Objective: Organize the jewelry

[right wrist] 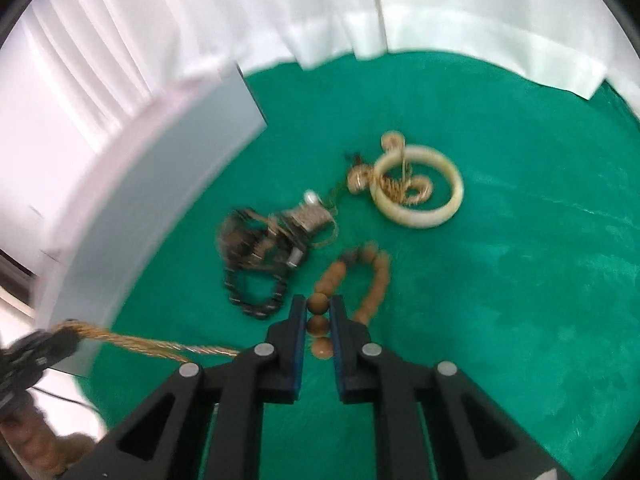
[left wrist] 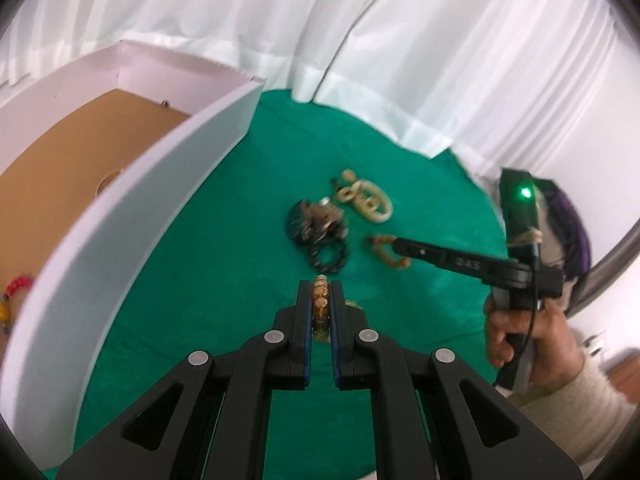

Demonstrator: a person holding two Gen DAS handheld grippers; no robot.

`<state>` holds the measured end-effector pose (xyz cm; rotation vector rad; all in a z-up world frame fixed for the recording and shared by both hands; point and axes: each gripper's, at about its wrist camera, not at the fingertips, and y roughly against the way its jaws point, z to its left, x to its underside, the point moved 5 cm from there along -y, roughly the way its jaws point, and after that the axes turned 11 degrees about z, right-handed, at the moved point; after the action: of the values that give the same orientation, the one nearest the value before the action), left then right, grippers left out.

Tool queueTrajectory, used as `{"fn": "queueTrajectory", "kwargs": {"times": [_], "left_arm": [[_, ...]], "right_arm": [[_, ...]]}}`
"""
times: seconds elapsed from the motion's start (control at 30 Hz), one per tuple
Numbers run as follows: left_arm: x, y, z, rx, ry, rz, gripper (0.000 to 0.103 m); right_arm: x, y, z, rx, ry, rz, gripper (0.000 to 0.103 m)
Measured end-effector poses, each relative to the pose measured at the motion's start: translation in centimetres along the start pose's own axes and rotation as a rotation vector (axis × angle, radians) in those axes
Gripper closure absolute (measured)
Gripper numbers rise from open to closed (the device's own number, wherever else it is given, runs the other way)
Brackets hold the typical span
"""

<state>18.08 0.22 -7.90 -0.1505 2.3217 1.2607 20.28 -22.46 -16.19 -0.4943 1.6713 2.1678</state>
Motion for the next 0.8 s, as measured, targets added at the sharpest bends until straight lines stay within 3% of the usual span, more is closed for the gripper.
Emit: {"fn": "queueTrajectory", "kwargs": {"times": [0.13,0.3,0.47,0.67,0.8], "left_arm": [[-1.4,3.0,-1.5,0.051,-0.004,-0.021,0.098],[-2.4,7.8,-3.3,0.061,-0.021,-0.089,0.098],[-3.6,13.6,-3.4,0.048,-0.006,-0.189,0.098],[-6.0,21.7,-1.4,-0.055,0.008,-0.333,0.098],[-7.6,24.6,1.3,-0.147,0.016,-0.389,0.098]], "right_arm": [[0.2,4.4,1.6,-0.042,0.040,-0.058,0.091],[0.6,8.6,4.4,-0.087,0.124,-0.111,0.091],[-1.3,10.4,7.4,-0.122,0.205,-0.140,0.091],[-3.8,11.6,14.7,-0.195,0.326,-0.157,0.091],[-5.6,11.5,20.4,-0.251,0.406,-0.163,0.091]]}}
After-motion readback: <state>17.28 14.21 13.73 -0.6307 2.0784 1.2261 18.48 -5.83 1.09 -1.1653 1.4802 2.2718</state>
